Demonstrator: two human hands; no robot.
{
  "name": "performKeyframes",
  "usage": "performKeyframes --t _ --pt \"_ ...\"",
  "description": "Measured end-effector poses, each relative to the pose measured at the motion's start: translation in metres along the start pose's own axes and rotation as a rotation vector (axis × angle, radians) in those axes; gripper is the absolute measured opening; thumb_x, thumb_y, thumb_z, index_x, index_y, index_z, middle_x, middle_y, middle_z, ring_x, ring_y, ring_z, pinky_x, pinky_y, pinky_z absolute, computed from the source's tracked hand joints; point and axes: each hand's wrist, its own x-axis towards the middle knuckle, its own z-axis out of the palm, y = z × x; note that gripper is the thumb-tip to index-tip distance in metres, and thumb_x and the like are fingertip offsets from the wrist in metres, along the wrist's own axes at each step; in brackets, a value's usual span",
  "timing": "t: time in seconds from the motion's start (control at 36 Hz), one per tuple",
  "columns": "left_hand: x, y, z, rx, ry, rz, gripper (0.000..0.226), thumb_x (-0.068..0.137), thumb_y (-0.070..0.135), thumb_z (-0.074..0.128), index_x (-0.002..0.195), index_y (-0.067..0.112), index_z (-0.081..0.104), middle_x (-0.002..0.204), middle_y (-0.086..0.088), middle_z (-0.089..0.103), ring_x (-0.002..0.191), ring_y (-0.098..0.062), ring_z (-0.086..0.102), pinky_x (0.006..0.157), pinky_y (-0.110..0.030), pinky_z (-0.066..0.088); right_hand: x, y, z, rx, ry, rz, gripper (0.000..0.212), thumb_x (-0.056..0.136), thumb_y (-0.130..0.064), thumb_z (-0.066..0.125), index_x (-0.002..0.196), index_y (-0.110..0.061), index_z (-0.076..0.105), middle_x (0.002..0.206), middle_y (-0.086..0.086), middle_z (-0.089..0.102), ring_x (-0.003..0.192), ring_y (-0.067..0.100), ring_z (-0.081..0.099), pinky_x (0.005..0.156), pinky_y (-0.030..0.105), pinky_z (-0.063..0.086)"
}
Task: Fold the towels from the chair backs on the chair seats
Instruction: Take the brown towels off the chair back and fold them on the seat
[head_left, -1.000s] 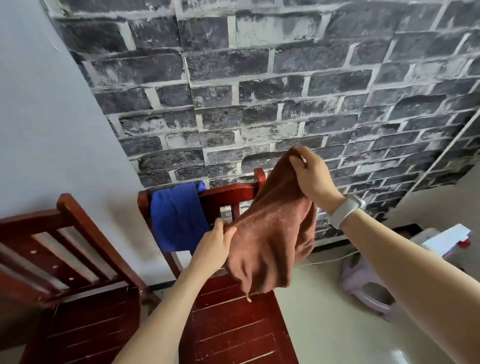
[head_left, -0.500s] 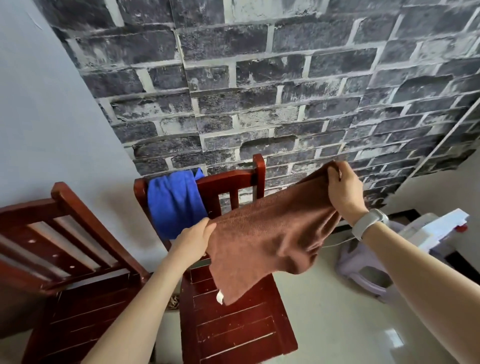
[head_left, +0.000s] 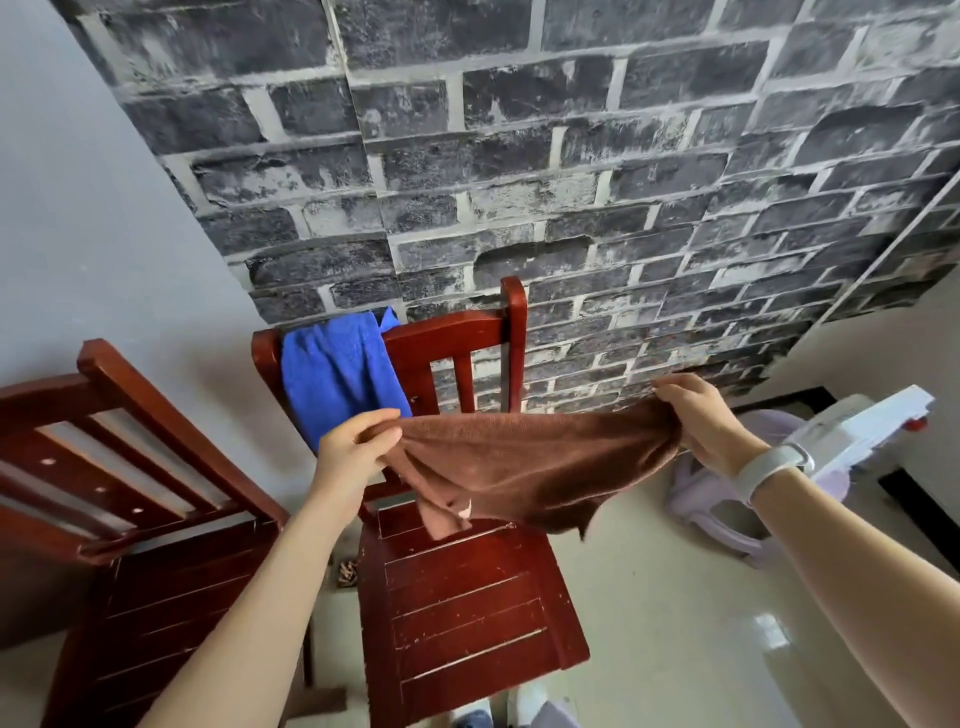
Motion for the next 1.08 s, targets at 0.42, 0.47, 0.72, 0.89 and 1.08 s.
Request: performKeyframes --t 0.42,0.47,0.72,0.89,1.08 --pt "-0.008 -0.011 -0.02 0.032 0.052 0.059 0.023 0.081 0.004 0.065 0.081 0.026 0.072 0.094 -0.001 0.071 0.098 -0.02 0.064 0.092 -0.038 0.048 0.0 0.024 -0.007 -0.708 -0.055 -0.139 0.018 0.081 -0.002 0.056 0.091 -0.009 0.069 0.089 0.005 0.06 0.088 0.024 0.055 0.077 0.025 0.04" --pt "-0.009 -0.011 -0.022 0.046 0.048 0.071 0.025 0.081 0.003 0.065 0.079 0.027 0.072 0.092 0.0 0.071 0.097 -0.02 0.064 0.093 -0.039 0.048 0.001 0.026 -0.005 -0.701 -0.042 -0.11 0.01 0.08 -0.006 0.06 0.084 -0.011 0.068 0.088 0.008 0.064 0.084 0.025 0.056 0.075 0.029 0.044" --pt "-0.017 -0.016 -0.037 0.216 0.141 0.18 0.03 0.08 0.006 0.067 0.081 0.036 0.07 0.086 0.016 0.07 0.087 0.002 0.064 0.074 -0.015 0.048 0.006 0.038 0.015 -0.242 -0.069 0.009 0.011 0.091 -0.014 0.052 0.1 -0.011 0.057 0.08 0.01 0.053 0.054 0.02 0.051 0.033 0.018 0.045" --pt "-0.018 -0.031 -0.054 0.302 0.196 0.151 0.026 0.08 0.003 0.066 0.099 0.02 0.071 0.09 0.015 0.069 0.085 0.005 0.063 0.076 -0.012 0.046 0.004 0.036 0.012 0.061 -0.34 0.186 0.025 0.087 -0.003 0.056 0.111 -0.008 0.06 0.094 0.011 0.06 0.079 0.021 0.054 0.068 0.028 0.04" --pt "-0.023 -0.04 -0.063 0.528 0.147 0.083 0.029 0.075 0.003 0.071 0.103 0.011 0.07 0.091 0.0 0.07 0.084 -0.014 0.064 0.083 -0.025 0.047 -0.004 0.035 0.023 -0.477 -0.512 -0.101 0.031 0.079 0.006 0.063 0.109 -0.001 0.063 0.099 0.014 0.064 0.086 0.021 0.053 0.078 0.025 0.044"
